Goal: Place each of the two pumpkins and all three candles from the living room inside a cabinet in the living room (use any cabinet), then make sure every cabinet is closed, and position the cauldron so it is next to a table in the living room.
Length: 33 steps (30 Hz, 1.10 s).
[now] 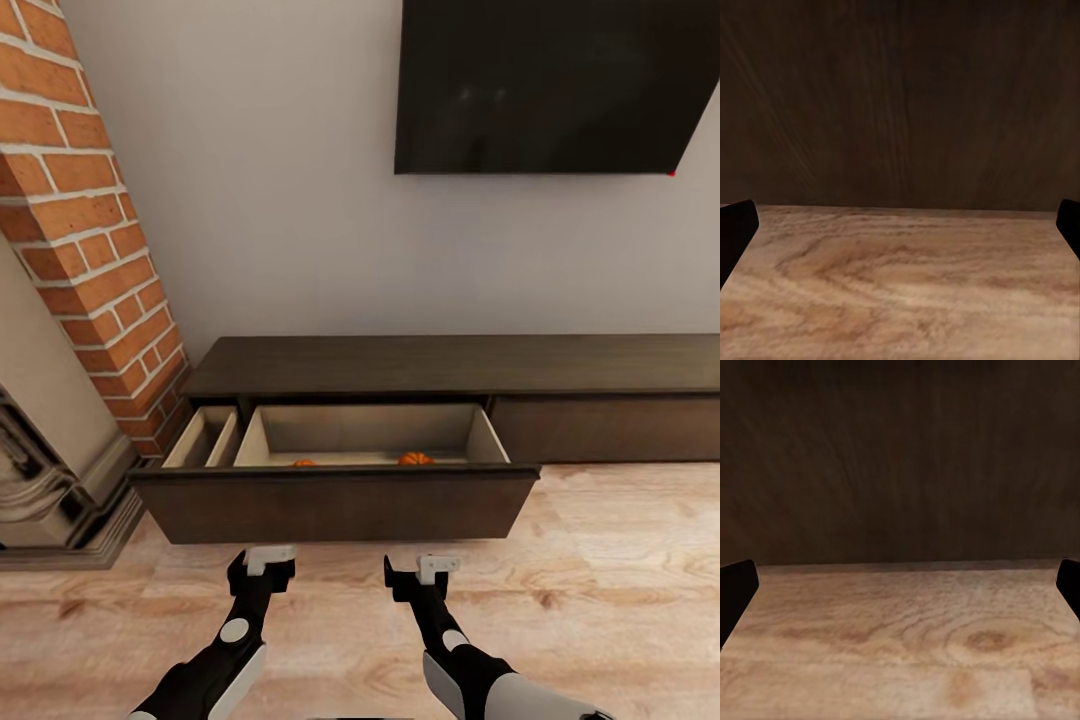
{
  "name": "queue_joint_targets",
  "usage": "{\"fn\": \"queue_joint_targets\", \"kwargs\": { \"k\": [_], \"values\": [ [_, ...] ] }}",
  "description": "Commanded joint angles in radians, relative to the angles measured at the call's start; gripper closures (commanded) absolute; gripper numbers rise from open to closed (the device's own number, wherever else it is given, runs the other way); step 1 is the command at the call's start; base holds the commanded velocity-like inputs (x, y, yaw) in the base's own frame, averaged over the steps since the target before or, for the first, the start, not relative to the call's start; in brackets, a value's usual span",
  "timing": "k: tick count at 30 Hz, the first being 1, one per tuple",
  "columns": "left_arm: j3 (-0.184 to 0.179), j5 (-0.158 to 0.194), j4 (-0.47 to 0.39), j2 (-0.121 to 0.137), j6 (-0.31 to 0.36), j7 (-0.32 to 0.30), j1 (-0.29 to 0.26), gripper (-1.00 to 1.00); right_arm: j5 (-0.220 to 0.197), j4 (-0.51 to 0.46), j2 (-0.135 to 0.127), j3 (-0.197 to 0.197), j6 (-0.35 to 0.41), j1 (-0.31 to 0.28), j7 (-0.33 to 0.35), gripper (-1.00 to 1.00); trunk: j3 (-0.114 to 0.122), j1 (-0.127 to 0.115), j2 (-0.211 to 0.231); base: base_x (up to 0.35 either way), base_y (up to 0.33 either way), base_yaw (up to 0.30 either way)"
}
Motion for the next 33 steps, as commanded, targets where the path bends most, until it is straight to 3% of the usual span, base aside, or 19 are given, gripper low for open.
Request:
{"fn": "queue_joint_targets", "kwargs": {
  "k": [1,19,33],
  "values": [
    [-0.008,0.01,0.0,0.001,-0.005,0.007,-0.001,-1.0,-0.001,0.001,0.0,0.008,-0.002,-0.001,-0.009,-1.0,-0.001,0.0,0.0,0.089,0.0,0.0],
    [-0.008,0.01,-0.001,0.002,-0.005,0.007,-0.001,-1.0,-0.001,0.001,-0.001,0.008,0.0,-0.001,-0.01,-1.0,-0.001,0.0,0.0,0.049,0.0,0.0],
    [-0.008,0.01,0.0,0.002,-0.004,0.007,-0.001,-1.0,-0.001,0.001,0.0,0.009,-0.001,-0.001,-0.009,-1.0,-0.001,0.0,0.0,0.139,0.0,0.0]
  ]
}}
